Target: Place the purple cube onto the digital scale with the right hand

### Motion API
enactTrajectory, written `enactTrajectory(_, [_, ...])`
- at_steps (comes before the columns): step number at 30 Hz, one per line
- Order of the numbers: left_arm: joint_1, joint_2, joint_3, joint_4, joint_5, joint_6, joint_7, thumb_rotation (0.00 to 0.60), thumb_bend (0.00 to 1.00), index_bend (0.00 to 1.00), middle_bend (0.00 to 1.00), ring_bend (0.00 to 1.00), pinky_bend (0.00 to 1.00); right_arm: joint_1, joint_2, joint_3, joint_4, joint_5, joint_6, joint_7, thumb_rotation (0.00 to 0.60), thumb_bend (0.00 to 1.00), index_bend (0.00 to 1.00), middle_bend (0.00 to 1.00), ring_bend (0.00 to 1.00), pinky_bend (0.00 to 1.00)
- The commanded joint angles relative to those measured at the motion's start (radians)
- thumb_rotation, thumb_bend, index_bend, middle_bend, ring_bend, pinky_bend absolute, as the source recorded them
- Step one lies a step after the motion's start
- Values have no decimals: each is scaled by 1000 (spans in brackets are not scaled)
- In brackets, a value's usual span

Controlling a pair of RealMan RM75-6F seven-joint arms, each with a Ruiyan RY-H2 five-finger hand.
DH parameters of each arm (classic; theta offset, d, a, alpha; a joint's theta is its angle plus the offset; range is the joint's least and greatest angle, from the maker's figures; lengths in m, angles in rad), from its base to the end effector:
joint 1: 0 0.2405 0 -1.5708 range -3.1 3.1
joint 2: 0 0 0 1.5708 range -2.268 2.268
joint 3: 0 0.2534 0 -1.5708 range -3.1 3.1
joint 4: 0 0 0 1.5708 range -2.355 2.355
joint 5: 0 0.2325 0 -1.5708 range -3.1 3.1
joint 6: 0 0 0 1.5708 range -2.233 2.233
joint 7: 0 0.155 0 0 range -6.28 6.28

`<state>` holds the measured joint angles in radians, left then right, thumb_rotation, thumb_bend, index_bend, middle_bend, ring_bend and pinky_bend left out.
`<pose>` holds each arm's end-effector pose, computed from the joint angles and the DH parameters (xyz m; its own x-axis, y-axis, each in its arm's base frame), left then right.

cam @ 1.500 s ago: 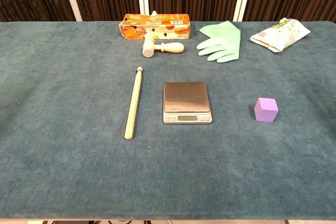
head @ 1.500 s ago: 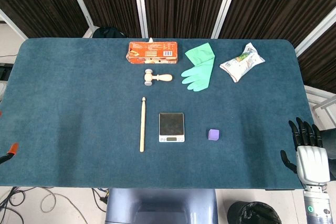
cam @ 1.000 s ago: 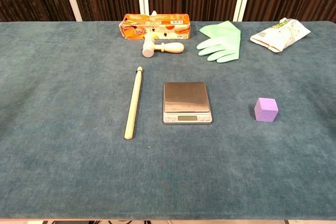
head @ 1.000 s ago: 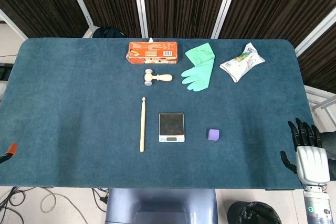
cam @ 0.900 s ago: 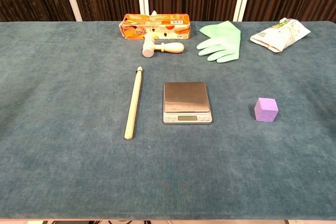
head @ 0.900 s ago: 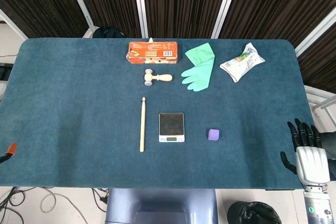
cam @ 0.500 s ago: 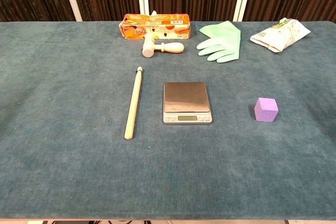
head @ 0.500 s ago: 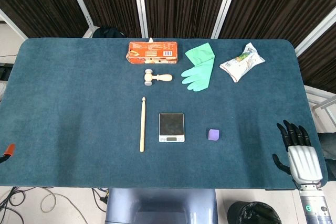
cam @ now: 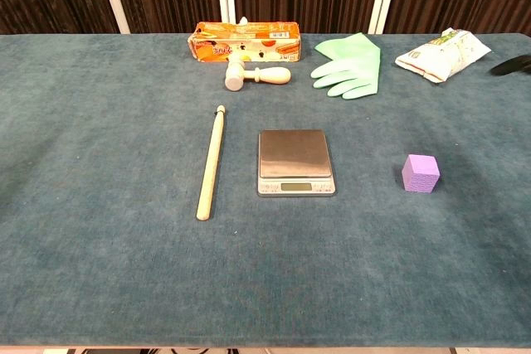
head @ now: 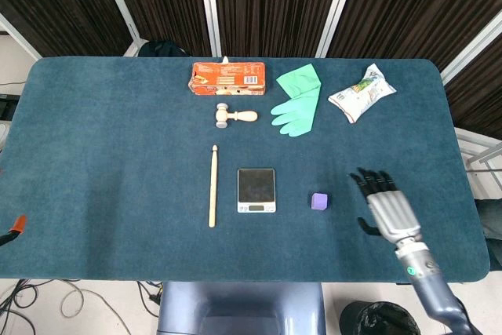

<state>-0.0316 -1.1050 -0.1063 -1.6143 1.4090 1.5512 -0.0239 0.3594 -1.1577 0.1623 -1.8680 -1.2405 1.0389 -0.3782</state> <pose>-0.3321 0.1877 0.1654 0.3804 -0.1025 0.9191 0.9216 0.1245 -0.3676 -0.2205 -0.2696 0.0606 0.4491 -0.2854 0.8467 -0.8919 -0.1991 0.4060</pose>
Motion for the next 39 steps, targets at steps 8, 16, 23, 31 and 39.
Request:
enactTrajectory(8, [-1,4,-3,4,-5,-5,-13,600,253,86,0,0,0,211,-165,48,-15,281,-120,-199,600,410,1,0,0,0])
enactTrajectory(16, [-1,6,-2,3,-5,-7,-15,600,253,86,0,0,0,294,-262,45,38,464,-57,-328,600,412,84,0,0,0])
enactTrajectory(23, [-2,8,-2,2,-5,-8,-15,600,253,86,0,0,0,319,-295,32,72,552,9,-372,600,412,161,0,0,0])
enactTrajectory(31, [-1,7,-2,2,-5,-6,-13,600,253,86,0,0,0,316,-289,17,84,571,32,-356,600,412,220,0,0,0])
enactTrajectory(39, [-1,8,-2,1,-5,-6,-10,600,253,85,0,0,0,311,-294,-5,116,566,25,-315,600,412,263,0,0,0])
